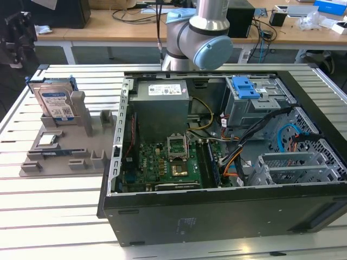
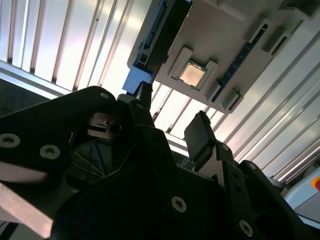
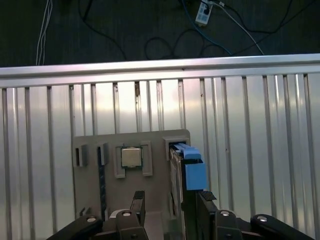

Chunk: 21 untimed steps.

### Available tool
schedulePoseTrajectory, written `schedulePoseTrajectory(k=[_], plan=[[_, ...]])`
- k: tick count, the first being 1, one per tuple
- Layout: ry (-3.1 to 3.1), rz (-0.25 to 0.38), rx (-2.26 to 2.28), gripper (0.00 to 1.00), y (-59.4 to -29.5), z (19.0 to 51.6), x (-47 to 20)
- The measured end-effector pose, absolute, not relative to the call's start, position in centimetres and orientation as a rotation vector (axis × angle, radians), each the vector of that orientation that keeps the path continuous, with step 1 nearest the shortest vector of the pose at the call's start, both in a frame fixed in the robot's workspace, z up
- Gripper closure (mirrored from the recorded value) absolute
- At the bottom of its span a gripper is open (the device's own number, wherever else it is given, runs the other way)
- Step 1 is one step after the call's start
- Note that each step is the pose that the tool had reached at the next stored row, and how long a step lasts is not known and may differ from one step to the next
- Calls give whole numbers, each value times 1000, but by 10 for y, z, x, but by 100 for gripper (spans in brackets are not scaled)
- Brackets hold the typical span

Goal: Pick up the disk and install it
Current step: 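Pick up the disk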

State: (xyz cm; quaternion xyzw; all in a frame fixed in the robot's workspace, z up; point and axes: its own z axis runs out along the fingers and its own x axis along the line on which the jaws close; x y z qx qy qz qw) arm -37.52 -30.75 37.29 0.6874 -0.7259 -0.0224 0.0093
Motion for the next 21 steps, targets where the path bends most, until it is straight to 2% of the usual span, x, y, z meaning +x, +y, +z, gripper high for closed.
schedulePoseTrajectory(k=[15,21], plan=[[-2266,-73,2146,46,-302,334,-367],[-2261,-73,2150,46,-296,328,-366]])
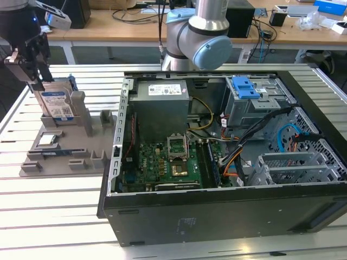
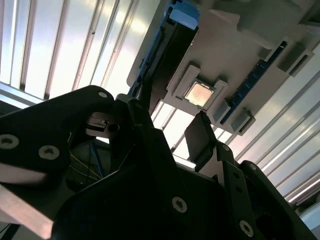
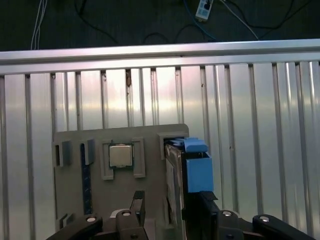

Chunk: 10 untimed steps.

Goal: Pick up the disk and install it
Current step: 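Pick up the disk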

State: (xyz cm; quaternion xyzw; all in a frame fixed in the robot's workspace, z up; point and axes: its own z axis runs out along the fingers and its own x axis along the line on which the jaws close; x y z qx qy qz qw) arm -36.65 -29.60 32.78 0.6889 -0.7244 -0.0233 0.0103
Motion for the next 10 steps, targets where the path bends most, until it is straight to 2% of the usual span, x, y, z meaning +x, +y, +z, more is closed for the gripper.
schedulePoseTrajectory(k=[10], plan=[[-2256,-71,2157,46,-295,336,-368]])
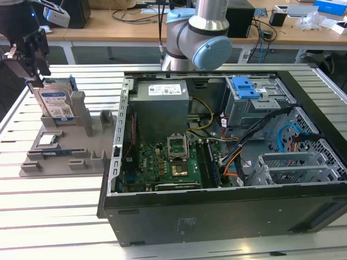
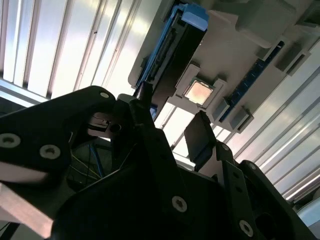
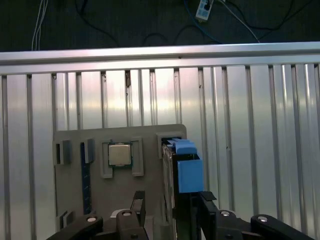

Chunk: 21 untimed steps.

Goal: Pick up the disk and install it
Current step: 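Pick up the disk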

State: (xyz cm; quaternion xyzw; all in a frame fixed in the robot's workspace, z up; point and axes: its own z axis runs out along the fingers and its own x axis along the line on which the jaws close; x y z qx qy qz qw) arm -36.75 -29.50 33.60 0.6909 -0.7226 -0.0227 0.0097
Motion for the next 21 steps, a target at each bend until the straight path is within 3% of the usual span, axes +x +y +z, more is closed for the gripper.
schedulePoseTrajectory(k=[21], plan=[[-2194,-72,2220,46,-275,308,-378]])
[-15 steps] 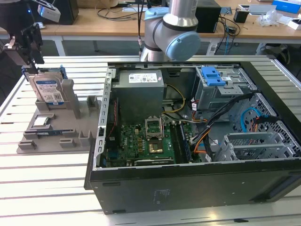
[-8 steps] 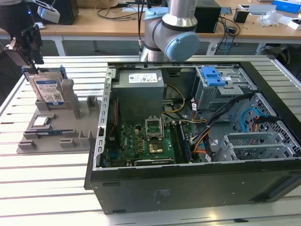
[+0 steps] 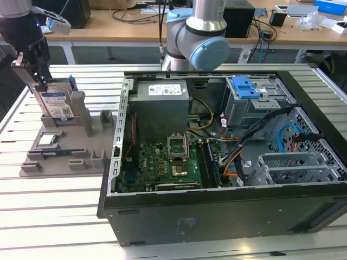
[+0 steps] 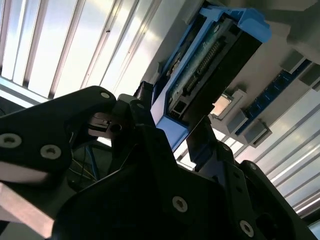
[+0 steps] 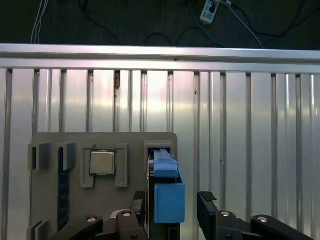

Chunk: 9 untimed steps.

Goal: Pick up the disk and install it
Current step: 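Pick up the disk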

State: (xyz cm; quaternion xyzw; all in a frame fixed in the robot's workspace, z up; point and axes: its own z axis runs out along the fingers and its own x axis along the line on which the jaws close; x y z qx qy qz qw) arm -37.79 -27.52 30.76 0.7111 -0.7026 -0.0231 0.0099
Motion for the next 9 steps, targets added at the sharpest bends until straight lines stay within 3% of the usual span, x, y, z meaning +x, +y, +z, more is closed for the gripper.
schedulePoseTrajectory(k=[9], plan=[[-2189,-68,2228,46,-275,297,-378]])
